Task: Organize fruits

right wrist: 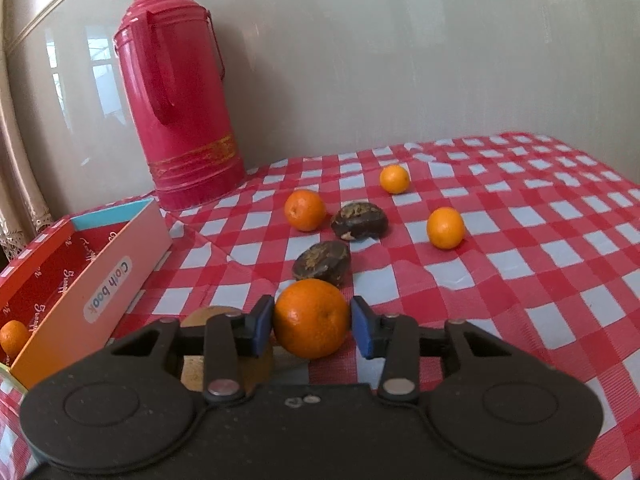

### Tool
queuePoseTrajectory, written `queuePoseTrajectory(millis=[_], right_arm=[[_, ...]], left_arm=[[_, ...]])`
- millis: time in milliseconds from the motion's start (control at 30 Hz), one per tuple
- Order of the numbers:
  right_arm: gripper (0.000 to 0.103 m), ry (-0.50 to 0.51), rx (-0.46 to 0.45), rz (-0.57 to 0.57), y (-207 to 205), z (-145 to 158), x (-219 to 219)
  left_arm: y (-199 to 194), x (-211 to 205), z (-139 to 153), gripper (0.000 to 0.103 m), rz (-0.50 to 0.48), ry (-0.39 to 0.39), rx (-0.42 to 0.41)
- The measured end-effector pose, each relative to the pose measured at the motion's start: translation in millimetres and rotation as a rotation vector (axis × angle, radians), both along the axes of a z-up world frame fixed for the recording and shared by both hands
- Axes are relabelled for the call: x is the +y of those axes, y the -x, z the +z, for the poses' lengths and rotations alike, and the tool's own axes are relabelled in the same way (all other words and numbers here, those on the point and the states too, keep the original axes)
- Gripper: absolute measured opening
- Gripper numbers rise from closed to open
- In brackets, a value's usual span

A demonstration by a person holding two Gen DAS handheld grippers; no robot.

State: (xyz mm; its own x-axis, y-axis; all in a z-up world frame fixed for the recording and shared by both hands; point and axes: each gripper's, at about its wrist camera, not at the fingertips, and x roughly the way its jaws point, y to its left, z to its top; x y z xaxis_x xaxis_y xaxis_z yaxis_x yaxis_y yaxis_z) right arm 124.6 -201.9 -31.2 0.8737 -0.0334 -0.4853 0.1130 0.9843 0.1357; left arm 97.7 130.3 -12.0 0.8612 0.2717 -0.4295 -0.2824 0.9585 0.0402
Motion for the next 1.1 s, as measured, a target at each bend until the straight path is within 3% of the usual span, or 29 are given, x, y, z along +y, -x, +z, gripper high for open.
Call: queuePoseTrajectory(millis=[233,467,800,1100], right_arm=[[0.033,0.029,-0.088,0.063,14.9,18.1,19.2],[0.033,-0.05,-0.141,0.274,13.5,42.2,67.7],[0.033,-0.023,-0.079,0.495,-1.7,37.0,145.3],[0.033,0.002,-0.014,0.53,-4.3,21.6,175.1]], left_arm=[[5.5,17.6,0.7,0.103,0.032,0.031,-0.009],[13.2,45.5,0.3,0.103,0.088,0.08,-0.018],[30.8,81.3,-1.8,0.103,0.167,0.097,-0.033],[39.7,107.6,-6.1,0.103,0.227,0.13,-0.039]])
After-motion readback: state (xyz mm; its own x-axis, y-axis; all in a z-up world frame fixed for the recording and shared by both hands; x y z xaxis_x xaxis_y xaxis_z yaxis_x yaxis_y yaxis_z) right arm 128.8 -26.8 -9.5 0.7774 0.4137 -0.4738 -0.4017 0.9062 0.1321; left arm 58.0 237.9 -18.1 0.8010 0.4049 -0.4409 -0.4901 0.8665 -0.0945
